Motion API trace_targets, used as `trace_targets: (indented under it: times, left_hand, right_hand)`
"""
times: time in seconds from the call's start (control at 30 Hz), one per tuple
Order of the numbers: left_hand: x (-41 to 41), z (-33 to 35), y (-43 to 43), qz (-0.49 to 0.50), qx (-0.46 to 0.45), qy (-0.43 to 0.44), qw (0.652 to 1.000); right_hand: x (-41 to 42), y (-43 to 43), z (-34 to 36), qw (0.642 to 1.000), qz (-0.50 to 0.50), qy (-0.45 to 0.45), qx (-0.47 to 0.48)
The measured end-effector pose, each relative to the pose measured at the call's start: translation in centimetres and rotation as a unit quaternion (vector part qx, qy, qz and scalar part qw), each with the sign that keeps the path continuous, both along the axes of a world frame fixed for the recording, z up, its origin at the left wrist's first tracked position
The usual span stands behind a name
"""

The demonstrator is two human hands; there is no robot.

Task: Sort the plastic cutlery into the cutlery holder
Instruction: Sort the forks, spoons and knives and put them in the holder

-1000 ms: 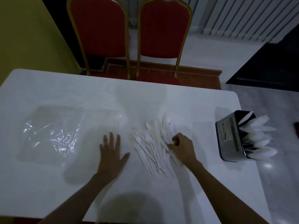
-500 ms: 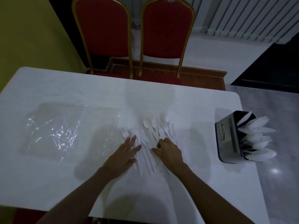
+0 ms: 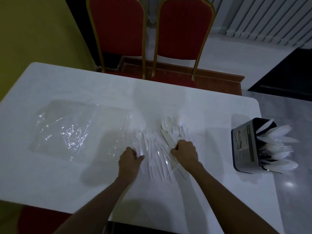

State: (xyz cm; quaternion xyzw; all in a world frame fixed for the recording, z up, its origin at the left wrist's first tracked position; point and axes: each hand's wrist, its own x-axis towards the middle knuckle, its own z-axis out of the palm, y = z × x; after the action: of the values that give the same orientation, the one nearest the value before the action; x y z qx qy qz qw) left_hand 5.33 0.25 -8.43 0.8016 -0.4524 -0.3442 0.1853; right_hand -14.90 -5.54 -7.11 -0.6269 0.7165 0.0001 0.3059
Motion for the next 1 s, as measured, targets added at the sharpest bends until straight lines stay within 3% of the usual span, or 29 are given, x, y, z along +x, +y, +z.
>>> trace_targets:
  times: [0.13,0.37,0.57,0.77,1.0]
  left_hand:
    - [0.9,-0.1,-0.6,0.061,0.034,0.021,0.997]
    - [1.5,0.1,-0.4,0.074,0.039,0.043,0.996]
    - [2.4,-0.3,-0.2,0.047,0.038,0.056,0.997]
    - [2.7,-0.1,-0.3,0.034,0.042,0.058,0.997]
    - [0.2,1.5,-0.4,-0.019,-0.051,0.032,0.998]
  right_hand:
    - [-0.1,0.2,0.3,0.999,0.009,-0.004,-0.044]
    - [3.4,0.6,-0.5,0.987,0.144,0.009,-0.067]
    - [3.6,0.0,-0.7,0.995,0.087,0.044,-0.017]
    - [2.9,0.2,-0.5,0.999,0.044,0.006,0.019]
    - [1.2,0.2,0.5,0.998,-0.011,-0.051,0.019]
